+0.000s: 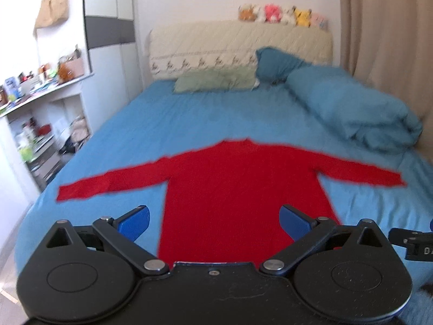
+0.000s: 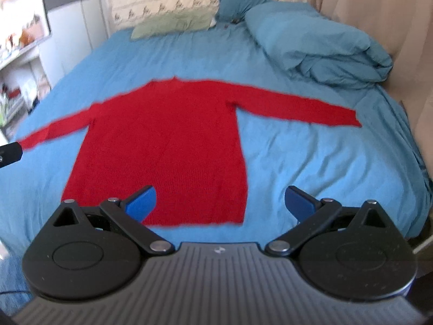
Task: Fold small clothes
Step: 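Move the right tool to the sweater sleeve cuff and close on it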
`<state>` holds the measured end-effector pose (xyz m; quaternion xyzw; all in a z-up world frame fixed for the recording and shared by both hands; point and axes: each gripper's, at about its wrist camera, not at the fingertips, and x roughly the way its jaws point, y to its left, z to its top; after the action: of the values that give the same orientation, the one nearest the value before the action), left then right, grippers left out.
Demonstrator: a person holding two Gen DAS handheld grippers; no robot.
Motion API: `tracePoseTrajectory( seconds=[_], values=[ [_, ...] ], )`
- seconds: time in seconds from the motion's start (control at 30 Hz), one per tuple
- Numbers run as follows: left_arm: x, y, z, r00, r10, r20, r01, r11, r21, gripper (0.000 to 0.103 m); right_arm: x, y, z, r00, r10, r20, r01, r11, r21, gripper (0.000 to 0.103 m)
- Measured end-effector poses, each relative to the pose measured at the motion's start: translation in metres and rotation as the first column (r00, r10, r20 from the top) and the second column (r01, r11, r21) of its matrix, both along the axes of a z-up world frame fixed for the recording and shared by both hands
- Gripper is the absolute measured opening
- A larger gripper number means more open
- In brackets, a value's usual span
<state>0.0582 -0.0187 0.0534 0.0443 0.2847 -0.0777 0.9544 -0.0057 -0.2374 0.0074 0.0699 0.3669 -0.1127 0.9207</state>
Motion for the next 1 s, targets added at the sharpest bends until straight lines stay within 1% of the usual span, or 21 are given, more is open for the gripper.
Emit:
tracePoseTrajectory(
  seconds=[0.17,0.23,0.33,0.4,0.47,0.53,0.63,0.7,0.77,0.83,0.9,1.0],
  values=[
    [0.060,-0.027,0.014,0.998,-0.049,0.042,0.048,0.998,0.027,0.103,0.035,-0.050,0.020,0.997,-0.054,0.061,0.055,0.998,-0.006,0.103],
    [0.093,-0.040,0.013,0.996,-0.084,0.028,0.083,0.996,0.034,0.103,0.054,-0.076,0.020,0.995,-0.076,0.069,0.076,0.997,0.002,0.103],
    [0.140,-0.056,-0.001,0.991,-0.130,-0.024,0.131,0.991,0.030,0.103,0.084,-0.115,0.009,0.991,-0.117,0.064,0.118,0.993,-0.008,0.103],
    [0.173,-0.068,-0.014,0.988,-0.139,-0.067,0.142,0.989,0.040,0.103,0.103,-0.139,-0.004,0.989,-0.140,0.056,0.141,0.990,-0.028,0.103],
    [0.200,-0.077,-0.029,0.986,-0.145,-0.088,0.149,0.987,0.050,0.103,0.123,-0.165,-0.019,0.985,-0.167,0.049,0.169,0.985,-0.033,0.103],
    [0.225,-0.084,-0.047,0.985,-0.136,-0.103,0.142,0.989,0.049,0.103,0.140,-0.194,-0.037,0.977,-0.213,0.035,0.213,0.977,0.007,0.103],
    [0.263,-0.092,-0.077,0.979,-0.139,-0.152,0.144,0.989,0.024,0.103,0.163,-0.237,-0.067,0.960,-0.281,0.007,0.278,0.954,0.112,0.103],
    [0.284,-0.099,-0.097,0.972,-0.142,-0.188,0.151,0.988,0.031,0.103,0.176,-0.259,-0.087,0.948,-0.317,-0.020,0.317,0.939,0.133,0.103],
    [0.304,-0.106,-0.118,0.966,-0.142,-0.218,0.155,0.987,0.047,0.103,0.192,-0.279,-0.112,0.939,-0.341,-0.046,0.344,0.931,0.122,0.103],
    [0.320,-0.110,-0.136,0.958,-0.143,-0.249,0.159,0.986,0.046,0.103,0.203,-0.294,-0.133,0.927,-0.370,-0.056,0.374,0.921,0.109,0.103],
    [0.332,-0.109,-0.155,0.954,-0.140,-0.264,0.155,0.987,0.039,0.103,0.213,-0.308,-0.151,0.915,-0.399,-0.052,0.402,0.907,0.127,0.103],
    [0.351,-0.108,-0.178,0.949,-0.127,-0.290,0.141,0.990,0.027,0.103,0.225,-0.326,-0.176,0.888,-0.459,-0.036,0.459,0.876,0.149,0.103]
  ],
)
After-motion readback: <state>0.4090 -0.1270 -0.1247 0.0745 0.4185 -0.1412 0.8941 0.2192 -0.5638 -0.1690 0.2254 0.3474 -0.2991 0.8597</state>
